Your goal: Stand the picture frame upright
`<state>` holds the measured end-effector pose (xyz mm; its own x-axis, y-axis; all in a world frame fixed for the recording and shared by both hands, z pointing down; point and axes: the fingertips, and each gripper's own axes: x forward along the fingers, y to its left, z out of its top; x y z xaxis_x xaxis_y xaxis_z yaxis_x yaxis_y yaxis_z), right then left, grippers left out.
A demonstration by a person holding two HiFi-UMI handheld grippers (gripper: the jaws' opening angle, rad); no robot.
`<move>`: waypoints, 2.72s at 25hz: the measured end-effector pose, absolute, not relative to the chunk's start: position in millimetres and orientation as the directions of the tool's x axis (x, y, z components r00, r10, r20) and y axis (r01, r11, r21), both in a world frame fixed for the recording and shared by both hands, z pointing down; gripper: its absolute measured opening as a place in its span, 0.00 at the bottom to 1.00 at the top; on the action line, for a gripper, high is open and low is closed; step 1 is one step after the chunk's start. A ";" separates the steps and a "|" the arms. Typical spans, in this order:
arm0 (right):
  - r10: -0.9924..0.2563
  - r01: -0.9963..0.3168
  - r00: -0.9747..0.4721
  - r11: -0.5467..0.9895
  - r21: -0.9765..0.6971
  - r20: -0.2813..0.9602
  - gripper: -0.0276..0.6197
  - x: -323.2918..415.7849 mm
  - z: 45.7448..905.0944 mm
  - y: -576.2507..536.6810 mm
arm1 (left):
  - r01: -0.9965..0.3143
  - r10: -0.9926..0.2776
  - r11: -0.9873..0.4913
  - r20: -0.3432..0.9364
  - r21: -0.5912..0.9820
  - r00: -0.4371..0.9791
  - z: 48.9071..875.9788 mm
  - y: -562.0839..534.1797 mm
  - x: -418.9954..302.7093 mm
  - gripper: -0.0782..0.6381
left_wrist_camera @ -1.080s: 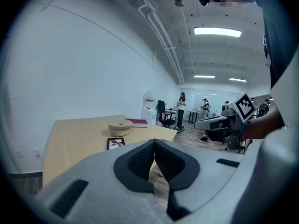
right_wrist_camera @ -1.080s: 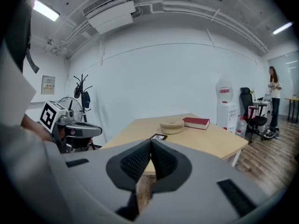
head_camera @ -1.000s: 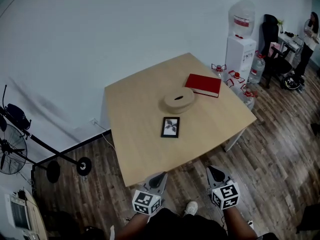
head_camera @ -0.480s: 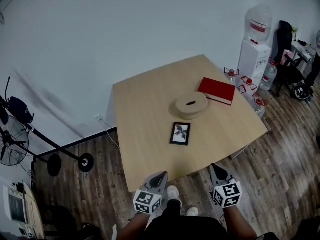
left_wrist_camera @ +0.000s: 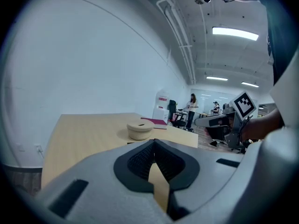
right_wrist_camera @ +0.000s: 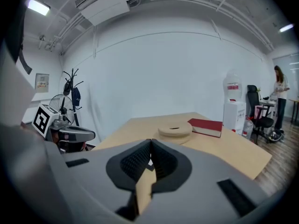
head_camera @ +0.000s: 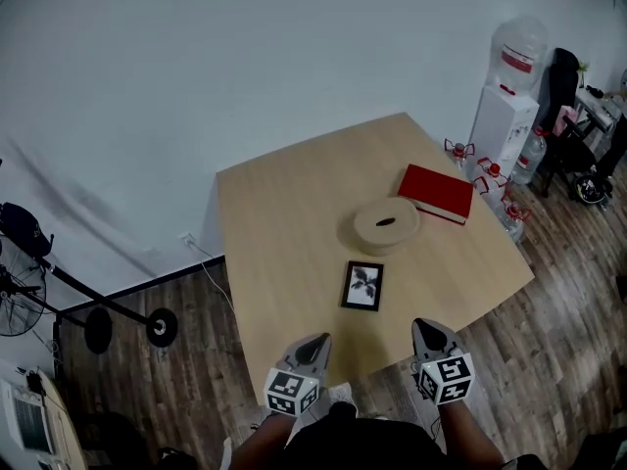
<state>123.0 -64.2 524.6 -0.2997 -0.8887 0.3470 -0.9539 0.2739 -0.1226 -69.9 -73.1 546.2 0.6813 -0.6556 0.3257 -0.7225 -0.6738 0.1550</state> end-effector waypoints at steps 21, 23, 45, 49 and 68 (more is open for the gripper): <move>-0.870 -0.970 -0.232 0.176 -0.166 0.434 0.06 109.7 578.7 -180.5 | -0.705 -0.629 -0.682 0.336 0.195 0.701 576.8 -181.4 -94.8 0.10; -0.861 -0.969 -0.239 0.183 -0.166 0.449 0.06 110.9 586.3 -187.3 | -0.713 -0.632 -0.670 0.344 0.207 0.694 581.3 -186.7 -93.5 0.10; -0.638 -0.954 -0.259 0.050 -0.296 0.726 0.23 97.5 724.4 -233.9 | -0.767 -0.681 -0.605 0.360 0.214 0.637 591.6 -196.6 -114.4 0.10; -0.619 -0.949 -0.264 0.033 -0.312 0.739 0.23 96.6 734.8 -236.5 | -0.778 -0.691 -0.591 0.365 0.211 0.624 593.7 -196.1 -119.6 0.10; -0.547 -0.954 -0.228 -0.038 -0.296 0.806 0.17 98.3 747.5 -251.3 | -0.792 -0.703 -0.569 0.371 0.219 0.607 600.7 -201.6 -118.7 0.10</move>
<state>98.3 -251.3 747.5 -0.2283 -0.5466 0.8057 -0.9543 -0.0384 -0.2965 -118.7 -201.6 600.7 0.6075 -0.7025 0.3707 -0.7923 -0.5695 0.2191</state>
